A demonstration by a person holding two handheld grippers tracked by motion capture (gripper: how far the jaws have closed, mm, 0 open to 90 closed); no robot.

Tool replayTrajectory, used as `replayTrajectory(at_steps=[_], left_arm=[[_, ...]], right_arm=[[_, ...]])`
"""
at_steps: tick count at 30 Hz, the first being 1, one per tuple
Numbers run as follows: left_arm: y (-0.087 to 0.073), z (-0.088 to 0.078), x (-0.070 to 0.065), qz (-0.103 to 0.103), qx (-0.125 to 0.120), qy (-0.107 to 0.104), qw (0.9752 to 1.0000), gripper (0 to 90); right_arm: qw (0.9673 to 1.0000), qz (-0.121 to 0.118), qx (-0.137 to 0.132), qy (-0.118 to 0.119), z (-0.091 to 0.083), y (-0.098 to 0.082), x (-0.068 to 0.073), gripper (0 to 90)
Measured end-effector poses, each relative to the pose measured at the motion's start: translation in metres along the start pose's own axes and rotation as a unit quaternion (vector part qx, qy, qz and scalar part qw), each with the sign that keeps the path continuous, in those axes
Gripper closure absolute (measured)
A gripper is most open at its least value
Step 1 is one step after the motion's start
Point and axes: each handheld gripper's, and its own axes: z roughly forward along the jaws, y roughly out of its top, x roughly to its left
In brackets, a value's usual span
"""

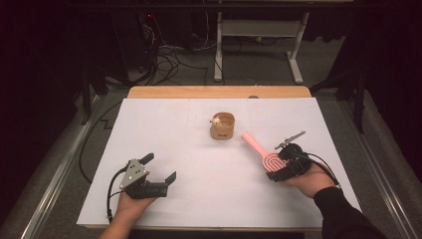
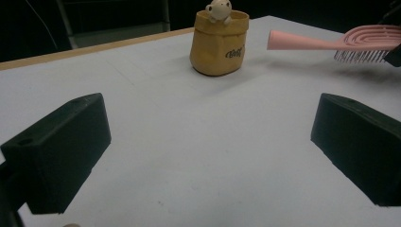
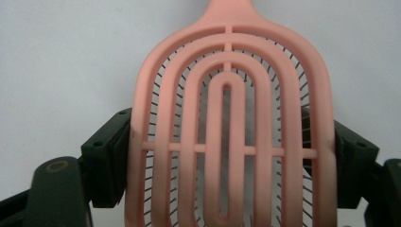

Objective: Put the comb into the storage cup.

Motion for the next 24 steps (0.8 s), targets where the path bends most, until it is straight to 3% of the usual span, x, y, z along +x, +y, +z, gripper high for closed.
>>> replayTrajectory(at_steps=[10, 12, 17, 22, 24], left_arm=[[0.002, 0.004, -0.005, 0.0, 0.004, 0.001, 1.0, 0.0], [0.005, 0.007, -0.007, -0.004, 0.005, -0.013, 0.9999, 0.0], [0.011, 0.013, -0.02, 0.013, 0.007, -0.02, 0.9997, 0.0], [0.024, 0.023, -0.022, 0.017, 0.009, -0.015, 0.9997, 0.0], [0.029, 0.029, -0.024, 0.03, 0.011, -0.009, 0.9995, 0.0]], right_arm=[[0.9997, -0.024, -0.003, 0.008, -0.014, -0.011, 0.007, 20.7], [0.9995, -0.028, -0.004, 0.012, -0.017, -0.011, 0.009, 20.7], [0.999, -0.04, -0.009, 0.018, -0.019, -0.011, 0.013, 20.8], [0.9987, -0.044, -0.008, 0.023, -0.021, -0.008, 0.016, 20.8], [0.9986, -0.047, -0.009, 0.024, -0.021, -0.006, 0.017, 20.8]])
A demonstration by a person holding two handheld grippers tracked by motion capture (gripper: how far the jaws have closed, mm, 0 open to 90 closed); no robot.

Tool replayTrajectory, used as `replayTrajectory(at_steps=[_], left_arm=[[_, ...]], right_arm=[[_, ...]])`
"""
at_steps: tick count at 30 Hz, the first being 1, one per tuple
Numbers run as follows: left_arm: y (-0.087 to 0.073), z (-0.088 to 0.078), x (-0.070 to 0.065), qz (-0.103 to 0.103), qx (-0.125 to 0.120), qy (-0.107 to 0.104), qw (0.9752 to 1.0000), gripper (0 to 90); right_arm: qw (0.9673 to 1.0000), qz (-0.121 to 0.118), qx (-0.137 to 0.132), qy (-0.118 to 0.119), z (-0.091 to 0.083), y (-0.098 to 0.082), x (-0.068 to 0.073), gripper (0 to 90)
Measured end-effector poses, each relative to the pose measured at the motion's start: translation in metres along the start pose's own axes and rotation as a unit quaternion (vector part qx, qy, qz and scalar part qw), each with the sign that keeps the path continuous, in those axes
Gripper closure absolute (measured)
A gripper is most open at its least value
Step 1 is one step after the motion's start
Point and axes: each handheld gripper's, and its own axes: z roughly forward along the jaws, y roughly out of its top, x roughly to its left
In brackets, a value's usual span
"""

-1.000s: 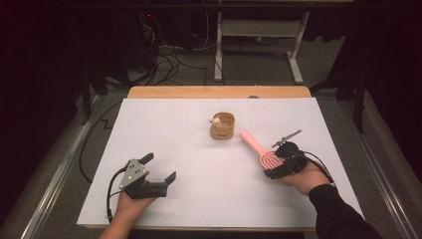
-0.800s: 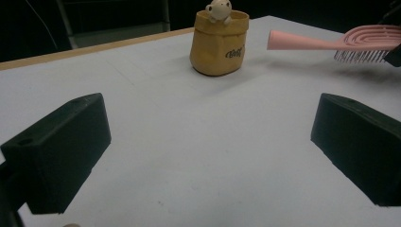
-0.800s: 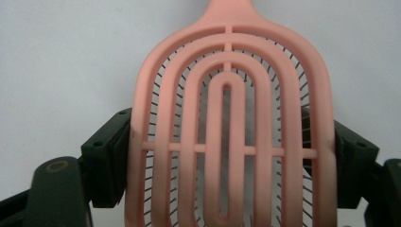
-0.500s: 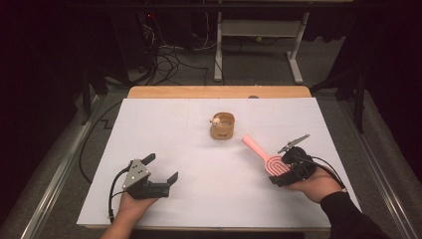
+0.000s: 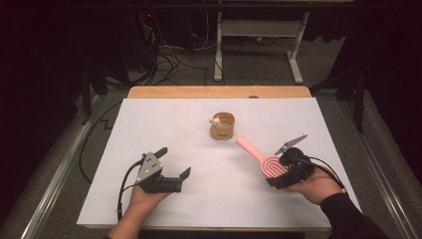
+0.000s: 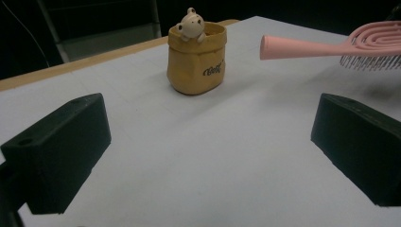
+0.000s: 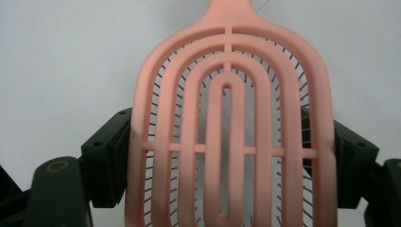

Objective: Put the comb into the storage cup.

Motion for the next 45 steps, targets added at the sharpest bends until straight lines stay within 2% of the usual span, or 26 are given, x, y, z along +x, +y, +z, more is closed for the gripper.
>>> replayTrajectory(at_steps=[2, 4, 8, 10, 12, 16, 22, 33, 34, 45], left_arm=[[0.004, 0.006, -0.002, 0.006, 0.001, -0.001, 1.0, 0.0], [0.005, 0.009, -0.003, -0.001, -0.006, -0.004, 1.0, 0.0], [-0.003, 0.007, -0.007, -0.003, -0.001, -0.016, 0.9999, 0.0], [-0.006, 0.005, -0.008, 0.004, 0.008, -0.018, 0.9998, 0.0], [-0.007, 0.002, -0.009, 0.002, 0.006, -0.02, 0.9998, 0.0], [-0.008, 0.002, -0.011, 0.003, 0.008, -0.02, 0.9998, 0.0], [-0.012, 0.007, -0.014, 0.011, 0.021, -0.021, 0.9995, 0.0], [-0.013, 0.008, -0.016, 0.015, 0.023, -0.024, 0.9993, 0.0], [-0.013, 0.008, -0.016, 0.016, 0.023, -0.024, 0.9993, 0.0], [-0.012, 0.009, -0.021, 0.055, 0.036, -0.006, 0.9978, 0.0]], right_arm=[[1.0, -0.004, 0.002, 0.001, 0.001, 0.002, 0.002, 20.8], [1.0, -0.005, 0.006, 0.004, 0.002, 0.003, 0.005, 20.8], [0.9998, -0.007, 0.012, 0.013, 0.004, 0.005, 0.01, 20.8], [0.9997, -0.011, 0.017, 0.014, 0.005, 0.006, 0.013, 20.8], [0.9995, -0.014, 0.021, 0.018, 0.007, 0.007, 0.016, 20.8], [0.9995, -0.017, 0.019, 0.019, 0.008, 0.009, 0.023, 20.8], [0.999, -0.033, 0.017, 0.023, 0.01, 0.011, 0.031, 20.8], [0.9979, -0.05, 0.025, 0.031, 0.02, 0.012, 0.037, 21.0], [0.9981, -0.046, 0.027, 0.031, 0.02, 0.012, 0.038, 21.0], [0.9964, -0.069, 0.028, 0.041, 0.017, 0.019, 0.05, 21.1]])
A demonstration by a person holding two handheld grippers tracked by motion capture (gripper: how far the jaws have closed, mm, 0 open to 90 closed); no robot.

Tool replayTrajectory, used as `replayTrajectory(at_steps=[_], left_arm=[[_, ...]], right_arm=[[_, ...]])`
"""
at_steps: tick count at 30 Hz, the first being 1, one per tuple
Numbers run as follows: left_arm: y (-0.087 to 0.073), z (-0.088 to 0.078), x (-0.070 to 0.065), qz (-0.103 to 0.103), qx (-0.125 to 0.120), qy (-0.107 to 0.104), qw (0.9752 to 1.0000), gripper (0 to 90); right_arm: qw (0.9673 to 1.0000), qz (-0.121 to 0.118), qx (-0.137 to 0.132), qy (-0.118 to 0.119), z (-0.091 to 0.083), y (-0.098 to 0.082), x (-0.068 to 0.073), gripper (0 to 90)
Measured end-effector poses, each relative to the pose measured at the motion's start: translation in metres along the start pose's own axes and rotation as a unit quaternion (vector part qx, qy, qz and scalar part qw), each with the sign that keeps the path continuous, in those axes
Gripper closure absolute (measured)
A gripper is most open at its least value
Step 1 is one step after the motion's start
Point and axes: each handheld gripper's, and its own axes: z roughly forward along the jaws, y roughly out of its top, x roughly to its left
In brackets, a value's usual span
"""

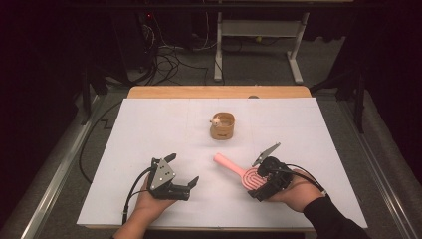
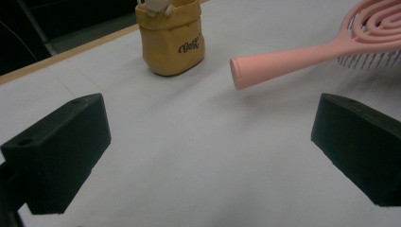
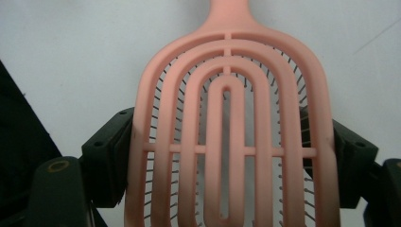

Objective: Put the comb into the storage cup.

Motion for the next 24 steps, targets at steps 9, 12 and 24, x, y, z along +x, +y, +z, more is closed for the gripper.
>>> replayTrajectory(at_steps=[9, 12, 24], left_arm=[[0.0, 0.001, -0.004, 0.034, 0.008, 0.02, 0.9992, 0.0], [0.0, 0.002, -0.007, 0.048, 0.013, 0.025, 0.9985, 0.0], [-0.004, 0.009, -0.018, 0.093, 0.04, 0.027, 0.9945, 0.0]], right_arm=[[0.9998, -0.014, -0.006, 0.013, -0.004, 0.007, 0.013, 21.0], [0.9996, -0.019, -0.009, 0.018, -0.004, 0.011, 0.017, 21.0], [0.9982, -0.041, -0.003, 0.044, 0.015, 0.029, 0.029, 21.0]])
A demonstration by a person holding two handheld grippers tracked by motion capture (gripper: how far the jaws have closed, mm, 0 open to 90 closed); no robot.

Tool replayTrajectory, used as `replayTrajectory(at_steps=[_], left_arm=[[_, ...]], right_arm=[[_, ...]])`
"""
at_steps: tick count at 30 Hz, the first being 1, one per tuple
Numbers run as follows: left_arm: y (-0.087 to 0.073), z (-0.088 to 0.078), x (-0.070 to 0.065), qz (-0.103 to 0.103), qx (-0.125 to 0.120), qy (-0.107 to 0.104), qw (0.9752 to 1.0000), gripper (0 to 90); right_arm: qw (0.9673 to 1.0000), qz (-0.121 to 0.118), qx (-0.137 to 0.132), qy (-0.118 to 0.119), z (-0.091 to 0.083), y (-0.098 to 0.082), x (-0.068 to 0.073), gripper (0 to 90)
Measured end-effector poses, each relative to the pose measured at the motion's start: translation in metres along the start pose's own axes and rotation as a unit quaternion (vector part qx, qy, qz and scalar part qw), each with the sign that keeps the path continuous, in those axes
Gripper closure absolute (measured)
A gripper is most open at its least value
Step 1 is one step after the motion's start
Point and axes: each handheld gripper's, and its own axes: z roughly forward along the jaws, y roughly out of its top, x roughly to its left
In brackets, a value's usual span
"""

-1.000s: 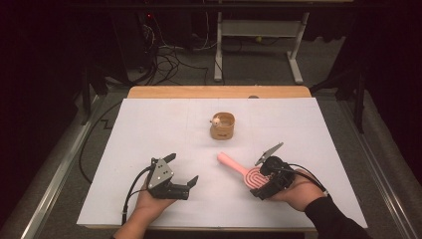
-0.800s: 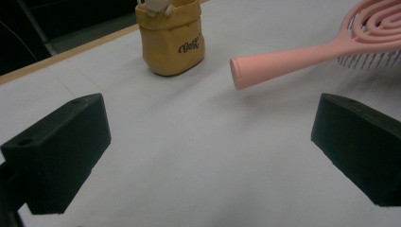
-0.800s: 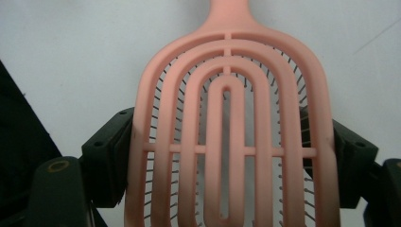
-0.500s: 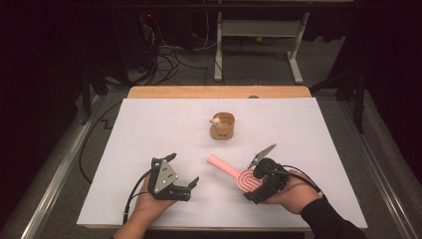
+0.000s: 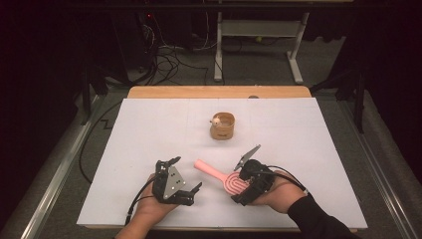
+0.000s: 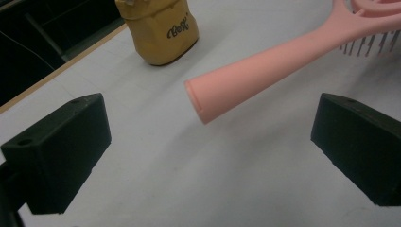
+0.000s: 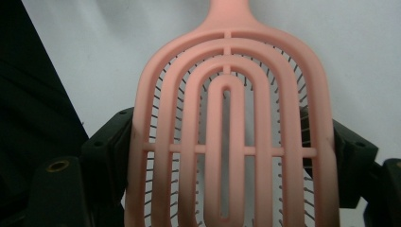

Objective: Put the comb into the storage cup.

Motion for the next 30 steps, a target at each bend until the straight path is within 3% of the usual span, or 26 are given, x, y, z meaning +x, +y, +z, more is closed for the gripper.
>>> replayTrajectory(at_steps=[7, 9, 11, 19, 24, 30], left_arm=[[0.004, 0.001, -0.004, 0.012, 0.01, 0.011, 0.9998, 0.0], [0.006, 0.001, -0.004, 0.013, 0.022, 0.006, 0.9996, 0.0], [0.006, 0.001, -0.004, 0.012, 0.019, -0.001, 0.9997, 0.0], [0.007, 0.004, -0.009, 0.039, 0.035, 0.003, 0.9986, 0.0], [0.007, 0.007, -0.01, 0.044, 0.036, 0.009, 0.9983, 0.0], [0.009, 0.008, -0.017, 0.064, 0.037, 0.012, 0.9972, 4.6]], right_arm=[[0.9999, -0.012, 0.008, 0.006, 0.007, 0.008, 0.002, 21.0], [0.9999, -0.012, 0.006, 0.007, 0.007, 0.01, 0.004, 21.0], [0.9998, -0.017, 0.007, 0.006, 0.007, 0.012, 0.004, 21.0], [0.9997, -0.021, 0.008, 0.007, 0.007, 0.019, 0.009, 21.0], [0.9995, -0.027, 0.014, 0.009, 0.011, 0.023, 0.011, 21.0], [0.9993, -0.032, 0.015, 0.012, 0.015, 0.031, 0.015, 21.0]])
